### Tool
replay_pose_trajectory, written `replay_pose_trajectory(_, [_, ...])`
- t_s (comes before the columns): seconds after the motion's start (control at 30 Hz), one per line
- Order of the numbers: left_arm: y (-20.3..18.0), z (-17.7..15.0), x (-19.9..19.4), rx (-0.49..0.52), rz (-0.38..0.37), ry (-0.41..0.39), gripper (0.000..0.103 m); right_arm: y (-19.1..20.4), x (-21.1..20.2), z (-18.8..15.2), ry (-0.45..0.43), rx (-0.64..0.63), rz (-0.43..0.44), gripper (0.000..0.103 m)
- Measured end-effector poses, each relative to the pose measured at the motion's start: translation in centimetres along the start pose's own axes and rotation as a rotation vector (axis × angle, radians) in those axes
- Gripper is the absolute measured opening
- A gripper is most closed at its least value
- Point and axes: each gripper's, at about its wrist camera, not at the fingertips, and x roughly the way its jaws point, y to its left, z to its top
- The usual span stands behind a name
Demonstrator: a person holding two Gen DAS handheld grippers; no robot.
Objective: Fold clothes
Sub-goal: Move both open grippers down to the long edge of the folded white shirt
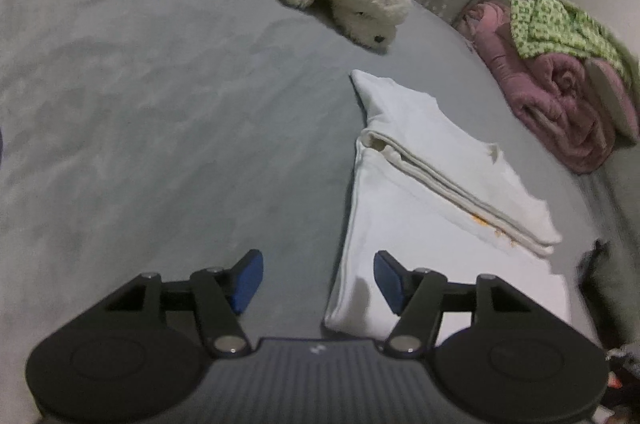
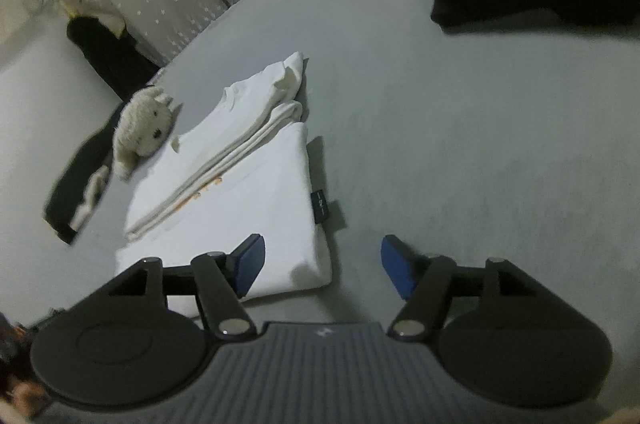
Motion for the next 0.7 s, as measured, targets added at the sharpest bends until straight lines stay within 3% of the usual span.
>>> replay_pose_trajectory(0.2, [1.3, 0.3, 0.0, -0.040, -0.071, 0.054, 0.065, -1.2, -0.5, 0.1, 0.042, 0.078, 0.067, 0.071])
replay_pose_trajectory(0.43, [2.0, 0.5, 0.0, -0.030, -0.116, 0.105, 0.068, -0.9, -0.8, 0.1, 0.085, 0.052, 0.090, 0.078])
replay_pose_trajectory(0.7, [3.8, 1.0, 0.5, -0.077, -0.231, 0.201, 0.066, -1.2, -0.2, 0.4, 0.132, 0.047, 0.138, 0.080])
